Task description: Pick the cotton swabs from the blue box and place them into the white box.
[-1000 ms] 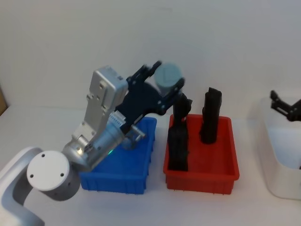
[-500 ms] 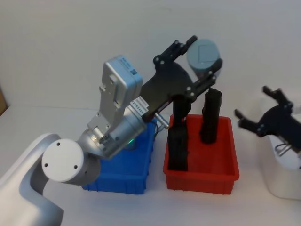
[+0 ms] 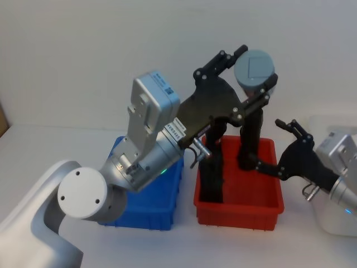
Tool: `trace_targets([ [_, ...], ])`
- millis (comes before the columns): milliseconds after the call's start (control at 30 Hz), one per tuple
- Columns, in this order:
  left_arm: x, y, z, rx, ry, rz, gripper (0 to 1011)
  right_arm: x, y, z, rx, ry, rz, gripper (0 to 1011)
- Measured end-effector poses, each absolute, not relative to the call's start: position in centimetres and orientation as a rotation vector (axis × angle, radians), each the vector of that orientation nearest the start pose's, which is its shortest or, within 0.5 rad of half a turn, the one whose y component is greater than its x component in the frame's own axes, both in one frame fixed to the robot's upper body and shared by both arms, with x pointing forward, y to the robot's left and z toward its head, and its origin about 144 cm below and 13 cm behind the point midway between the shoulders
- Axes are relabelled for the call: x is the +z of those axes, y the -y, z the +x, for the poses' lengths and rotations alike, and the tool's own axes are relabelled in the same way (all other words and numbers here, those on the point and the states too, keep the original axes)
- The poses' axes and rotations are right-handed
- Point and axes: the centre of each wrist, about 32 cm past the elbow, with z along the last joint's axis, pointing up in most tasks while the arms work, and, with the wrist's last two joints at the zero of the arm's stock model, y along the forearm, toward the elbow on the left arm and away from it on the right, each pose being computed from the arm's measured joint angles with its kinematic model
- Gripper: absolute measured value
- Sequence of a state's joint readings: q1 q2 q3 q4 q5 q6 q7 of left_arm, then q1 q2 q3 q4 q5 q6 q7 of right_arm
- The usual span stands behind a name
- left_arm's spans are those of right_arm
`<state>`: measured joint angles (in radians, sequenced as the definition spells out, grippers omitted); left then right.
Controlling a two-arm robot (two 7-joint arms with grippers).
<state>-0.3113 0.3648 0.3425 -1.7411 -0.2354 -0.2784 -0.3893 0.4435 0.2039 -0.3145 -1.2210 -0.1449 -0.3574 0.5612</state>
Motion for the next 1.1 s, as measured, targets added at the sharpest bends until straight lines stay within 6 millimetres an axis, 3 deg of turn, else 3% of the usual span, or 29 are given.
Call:
trace_targets([
  [500, 126.7, -21.0, 50.3, 0.766, 0.555, -0.239, 670, 119.2, 20.7, 56.7, -0.664, 0.612, -0.138, 1001],
  [1100, 125.2, -20.9, 50.8, 0.759, 0.48, -0.214, 670, 121.1, 20.8, 55.6, -0.691, 0.627, -0.078, 1001],
])
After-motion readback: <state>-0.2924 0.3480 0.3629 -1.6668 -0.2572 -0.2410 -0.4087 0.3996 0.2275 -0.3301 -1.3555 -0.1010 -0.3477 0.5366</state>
